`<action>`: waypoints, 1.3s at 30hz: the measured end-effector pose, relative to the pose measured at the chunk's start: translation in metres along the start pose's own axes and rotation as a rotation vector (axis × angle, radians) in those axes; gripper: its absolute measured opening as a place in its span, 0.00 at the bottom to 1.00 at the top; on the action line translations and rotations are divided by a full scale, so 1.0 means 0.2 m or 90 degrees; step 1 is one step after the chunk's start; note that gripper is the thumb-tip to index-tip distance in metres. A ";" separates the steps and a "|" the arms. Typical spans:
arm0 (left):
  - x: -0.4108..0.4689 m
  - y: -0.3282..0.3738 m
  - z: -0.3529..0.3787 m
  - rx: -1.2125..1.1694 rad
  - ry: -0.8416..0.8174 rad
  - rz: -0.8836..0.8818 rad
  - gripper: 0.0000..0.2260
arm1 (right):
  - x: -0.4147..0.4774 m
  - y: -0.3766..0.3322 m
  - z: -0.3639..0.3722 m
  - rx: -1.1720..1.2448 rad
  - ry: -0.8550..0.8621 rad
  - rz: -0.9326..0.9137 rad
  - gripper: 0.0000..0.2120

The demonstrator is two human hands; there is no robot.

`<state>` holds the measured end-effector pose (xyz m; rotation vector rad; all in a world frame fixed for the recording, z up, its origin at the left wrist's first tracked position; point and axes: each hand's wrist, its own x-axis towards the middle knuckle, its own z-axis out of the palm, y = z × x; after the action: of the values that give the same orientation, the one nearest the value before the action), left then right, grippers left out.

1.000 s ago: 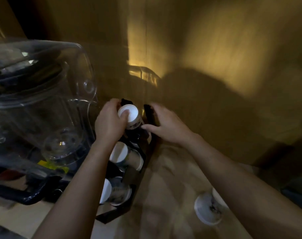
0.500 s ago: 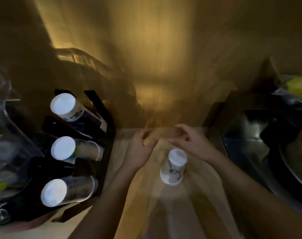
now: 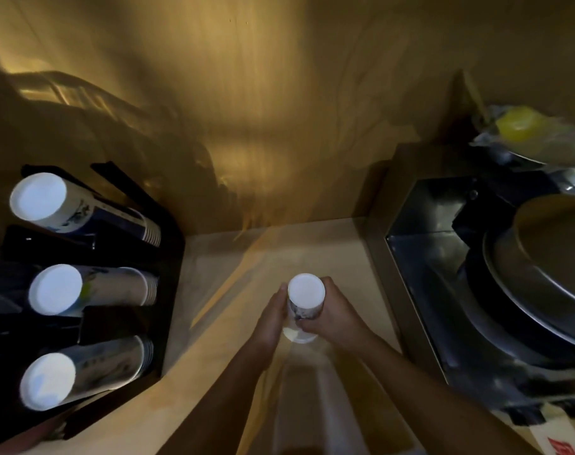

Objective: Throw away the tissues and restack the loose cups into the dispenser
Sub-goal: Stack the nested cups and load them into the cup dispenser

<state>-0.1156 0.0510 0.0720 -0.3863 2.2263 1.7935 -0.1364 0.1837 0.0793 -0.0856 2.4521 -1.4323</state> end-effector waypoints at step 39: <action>-0.68 0.44 -1.18 -0.243 0.555 0.262 0.19 | 0.03 -1.41 0.64 -0.178 -0.110 -0.590 0.37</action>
<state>-0.0289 -0.1550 0.2497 -1.0107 2.6083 2.6653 -0.1331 -0.0670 0.2607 -1.4896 2.5313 -1.2394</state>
